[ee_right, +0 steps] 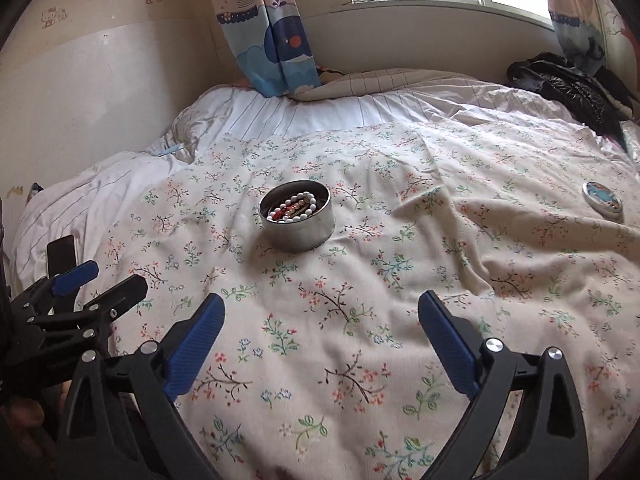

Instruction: Organize jewelry

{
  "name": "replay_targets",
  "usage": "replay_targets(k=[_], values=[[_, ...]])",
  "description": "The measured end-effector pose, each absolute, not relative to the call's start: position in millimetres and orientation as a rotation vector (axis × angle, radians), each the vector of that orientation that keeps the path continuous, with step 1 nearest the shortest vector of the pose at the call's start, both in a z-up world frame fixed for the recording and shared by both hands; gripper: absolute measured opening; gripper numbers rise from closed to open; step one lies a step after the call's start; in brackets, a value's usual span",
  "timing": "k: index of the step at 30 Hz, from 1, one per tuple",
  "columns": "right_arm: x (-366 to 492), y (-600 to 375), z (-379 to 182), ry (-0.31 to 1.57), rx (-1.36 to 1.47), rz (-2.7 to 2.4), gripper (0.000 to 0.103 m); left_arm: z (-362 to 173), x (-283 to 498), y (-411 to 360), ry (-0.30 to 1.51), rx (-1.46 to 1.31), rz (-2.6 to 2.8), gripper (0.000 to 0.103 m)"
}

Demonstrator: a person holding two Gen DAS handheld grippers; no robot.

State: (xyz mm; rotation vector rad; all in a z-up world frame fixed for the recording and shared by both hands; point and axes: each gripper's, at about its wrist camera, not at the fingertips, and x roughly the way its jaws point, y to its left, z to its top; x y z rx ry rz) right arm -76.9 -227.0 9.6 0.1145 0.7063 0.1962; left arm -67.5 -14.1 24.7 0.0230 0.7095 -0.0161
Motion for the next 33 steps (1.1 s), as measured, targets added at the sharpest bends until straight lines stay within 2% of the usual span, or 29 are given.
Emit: replay_targets(k=[8, 33], values=[[-81.0, -225.9, 6.4, 0.739, 0.101, 0.146, 0.096, 26.6, -76.1, -27.1, 0.698, 0.085, 0.003, 0.095], [-87.6, -244.8, 7.4, 0.709, 0.186, 0.089, 0.096, 28.7, -80.8, -18.1, 0.684, 0.025, -0.009, 0.095]])
